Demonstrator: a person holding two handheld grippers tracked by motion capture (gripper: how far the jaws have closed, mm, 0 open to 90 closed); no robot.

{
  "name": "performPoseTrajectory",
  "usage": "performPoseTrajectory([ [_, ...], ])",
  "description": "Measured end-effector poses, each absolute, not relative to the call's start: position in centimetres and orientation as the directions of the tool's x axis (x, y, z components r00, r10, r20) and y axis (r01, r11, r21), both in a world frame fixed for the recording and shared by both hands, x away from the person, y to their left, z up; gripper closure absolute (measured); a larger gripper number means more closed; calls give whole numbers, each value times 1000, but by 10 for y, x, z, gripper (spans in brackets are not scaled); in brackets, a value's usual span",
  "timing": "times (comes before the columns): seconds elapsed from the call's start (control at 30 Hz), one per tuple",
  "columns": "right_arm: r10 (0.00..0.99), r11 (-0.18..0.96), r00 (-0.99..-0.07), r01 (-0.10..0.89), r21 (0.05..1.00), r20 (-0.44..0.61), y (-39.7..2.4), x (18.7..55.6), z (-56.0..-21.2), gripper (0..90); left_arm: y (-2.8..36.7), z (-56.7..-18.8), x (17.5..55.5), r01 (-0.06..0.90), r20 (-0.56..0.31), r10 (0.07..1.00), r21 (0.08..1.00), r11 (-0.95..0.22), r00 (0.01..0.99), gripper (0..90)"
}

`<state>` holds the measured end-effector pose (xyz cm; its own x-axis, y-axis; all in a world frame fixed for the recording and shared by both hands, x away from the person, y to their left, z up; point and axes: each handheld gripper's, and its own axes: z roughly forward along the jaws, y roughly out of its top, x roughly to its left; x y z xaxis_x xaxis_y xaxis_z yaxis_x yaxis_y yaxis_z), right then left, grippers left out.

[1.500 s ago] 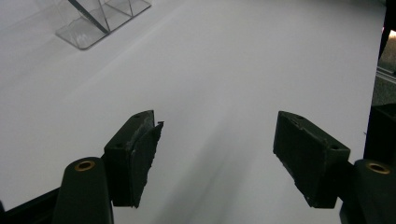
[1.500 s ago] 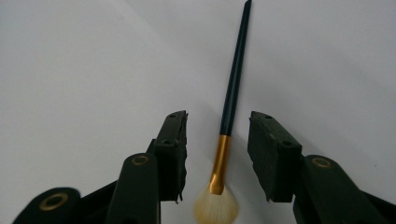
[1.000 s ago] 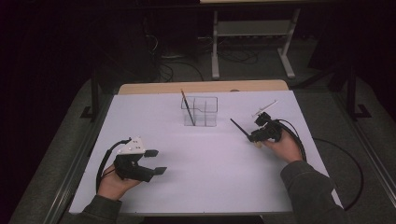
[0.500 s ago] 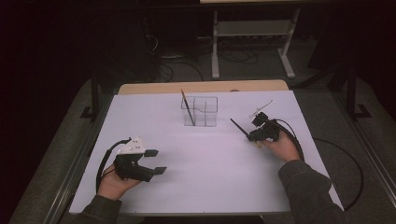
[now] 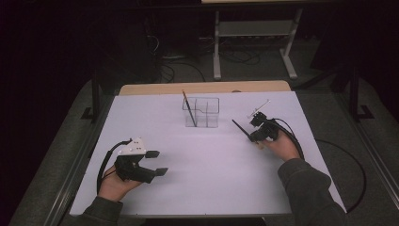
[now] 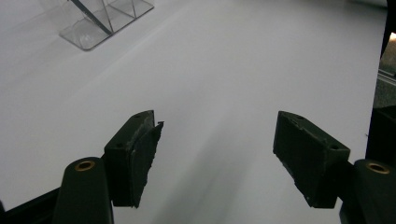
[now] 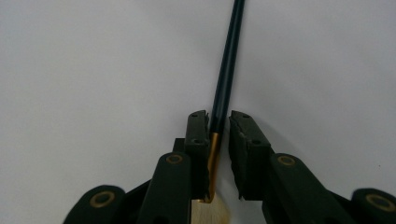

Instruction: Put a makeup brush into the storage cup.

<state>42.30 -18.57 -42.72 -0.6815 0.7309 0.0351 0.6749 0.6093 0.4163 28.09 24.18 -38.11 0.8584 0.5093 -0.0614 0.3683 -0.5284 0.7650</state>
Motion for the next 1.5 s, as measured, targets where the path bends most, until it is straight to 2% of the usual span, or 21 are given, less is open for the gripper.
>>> performPoseTrajectory([
  [0.4,743,592,-665,701,398,68,-189,429,-427,833,242,-380,281,365,-63,509,772,-520,858,298],
  [1.0,711,626,-699,679,384,77,-189,432,-425,837,243,-381,282,370,-67,513,772,-516,856,299],
  [1.5,657,658,-746,637,401,108,-190,421,-414,837,243,-380,282,369,-70,512,776,-511,856,299],
])
